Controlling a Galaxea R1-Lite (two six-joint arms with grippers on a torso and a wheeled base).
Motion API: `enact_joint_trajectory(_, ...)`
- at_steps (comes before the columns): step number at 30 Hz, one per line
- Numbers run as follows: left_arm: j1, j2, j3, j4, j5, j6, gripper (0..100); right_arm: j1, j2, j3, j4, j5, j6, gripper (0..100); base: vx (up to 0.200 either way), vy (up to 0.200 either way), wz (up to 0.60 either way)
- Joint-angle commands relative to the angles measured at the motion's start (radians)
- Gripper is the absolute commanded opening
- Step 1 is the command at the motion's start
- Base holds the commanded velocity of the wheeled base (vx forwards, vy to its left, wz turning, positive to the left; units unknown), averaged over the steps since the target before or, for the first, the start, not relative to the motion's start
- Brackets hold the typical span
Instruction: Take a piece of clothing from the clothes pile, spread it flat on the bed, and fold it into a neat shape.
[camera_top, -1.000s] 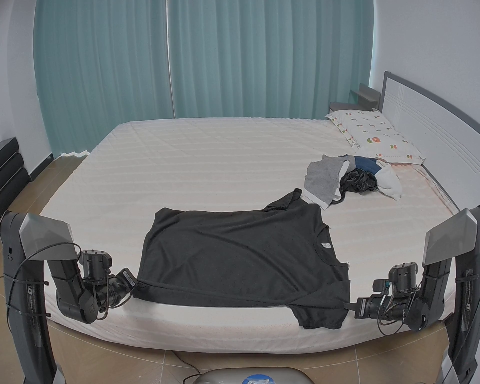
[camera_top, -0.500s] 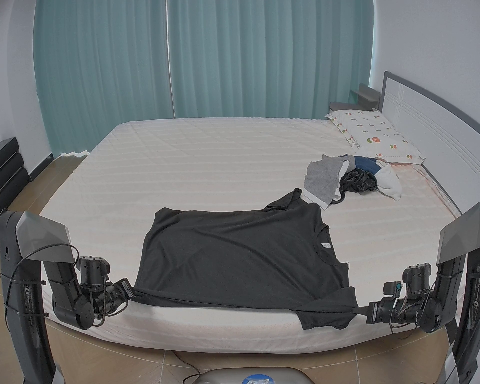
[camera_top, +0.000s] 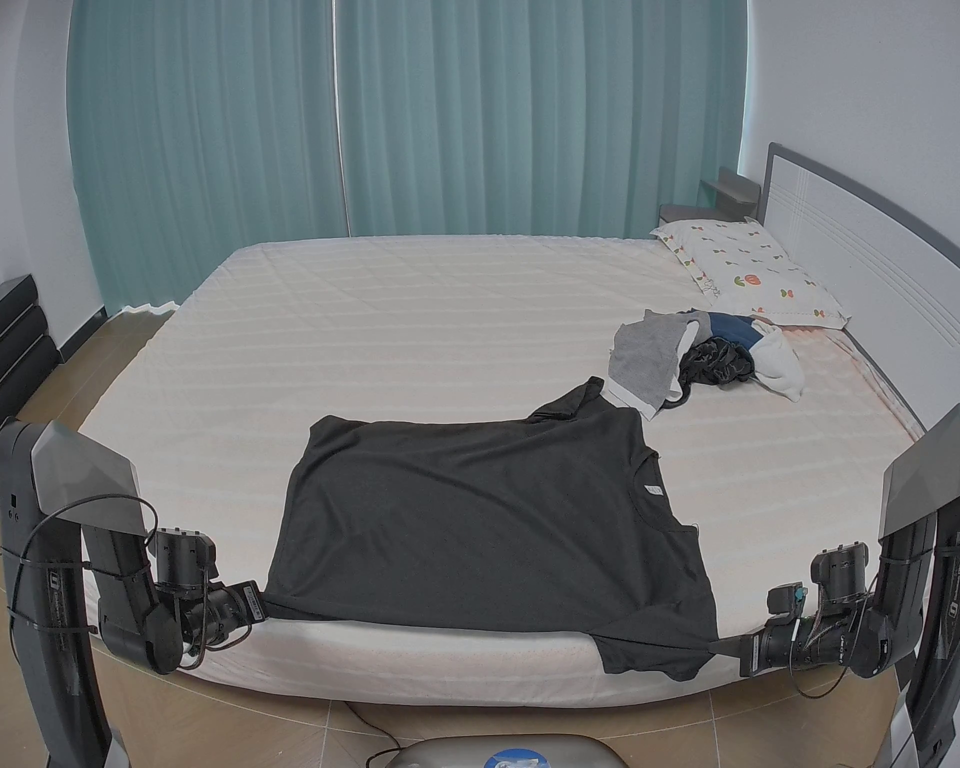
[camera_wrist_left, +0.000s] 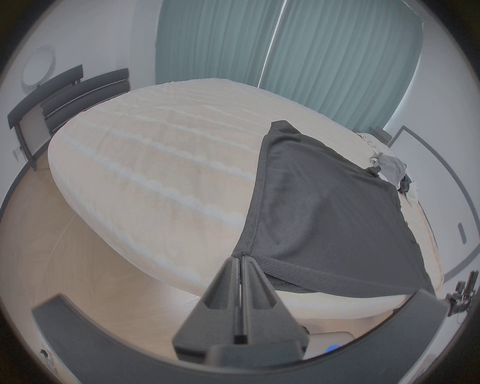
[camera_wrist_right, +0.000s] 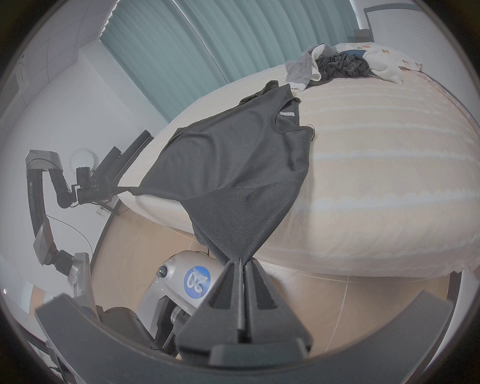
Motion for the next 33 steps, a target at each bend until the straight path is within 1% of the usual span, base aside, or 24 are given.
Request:
enact_joint_trajectory(1, -0.001, 0.004, 0.044, -0.036, 0.013, 0.046, 0, -0.008, -0.001, 0.017, -0.002, 0.001, -0.024, 0, 0.000, 0.000, 0.00)
enact_joint_trajectory(2, -0.001, 0.002, 0.048, -0.041, 0.016, 0.051, 0, -0.009, -0.001, 0.019, -0.002, 0.000, -0.029, 0, 0.000, 0.000, 0.00)
enact_joint_trajectory(3, -0.001, 0.001, 0.070, -0.059, 0.024, 0.078, 0, -0.022, -0.001, 0.028, -0.002, 0.001, -0.055, 0, 0.000, 0.000, 0.00)
enact_joint_trajectory(4, -0.001, 0.001, 0.070, -0.059, 0.024, 0.078, 0, -0.022, -0.001, 0.028, -0.002, 0.001, -0.055, 0, 0.000, 0.000, 0.00)
enact_joint_trajectory(5, -0.001, -0.001, 0.090, -0.070, 0.030, 0.103, 0, -0.029, -0.001, 0.052, -0.002, 0.004, -0.083, 0, 0.000, 0.000, 0.00)
enact_joint_trajectory(7, -0.001, 0.004, 0.106, -0.073, 0.033, 0.134, 0, -0.051, 0.006, 0.095, -0.005, 0.009, -0.109, 0, 0.000, 0.000, 0.00)
enact_joint_trajectory(9, -0.004, 0.005, 0.128, -0.073, 0.035, 0.167, 0, -0.085, 0.007, 0.111, -0.028, 0.026, -0.135, 0, 0.000, 0.000, 0.00)
enact_joint_trajectory(12, -0.007, 0.005, 0.149, -0.073, 0.035, 0.201, 0, -0.121, 0.013, 0.111, -0.046, 0.066, -0.136, 0, 0.000, 0.000, 0.00)
enact_joint_trajectory(14, -0.009, 0.002, 0.163, -0.073, 0.036, 0.213, 0, -0.121, 0.018, 0.111, -0.055, 0.087, -0.139, 0, 0.000, 0.000, 0.00)
enact_joint_trajectory(18, -0.010, -0.003, 0.180, -0.075, 0.038, 0.235, 0, -0.103, 0.033, 0.111, -0.060, 0.092, -0.142, 0, 0.000, 0.000, 0.00)
enact_joint_trajectory(24, -0.002, -0.003, 0.154, -0.075, 0.024, 0.224, 0, -0.100, 0.055, 0.111, -0.075, 0.090, -0.142, 0, 0.000, 0.000, 0.00)
enact_joint_trajectory(28, 0.016, 0.010, 0.119, -0.075, 0.010, 0.183, 0, -0.100, 0.079, 0.111, -0.098, 0.089, -0.142, 0, 0.000, 0.000, 0.00)
enact_joint_trajectory(33, 0.027, -0.001, 0.142, -0.072, -0.047, 0.190, 0, -0.100, 0.090, 0.111, -0.114, 0.087, -0.142, 0, 0.000, 0.000, 0.00)
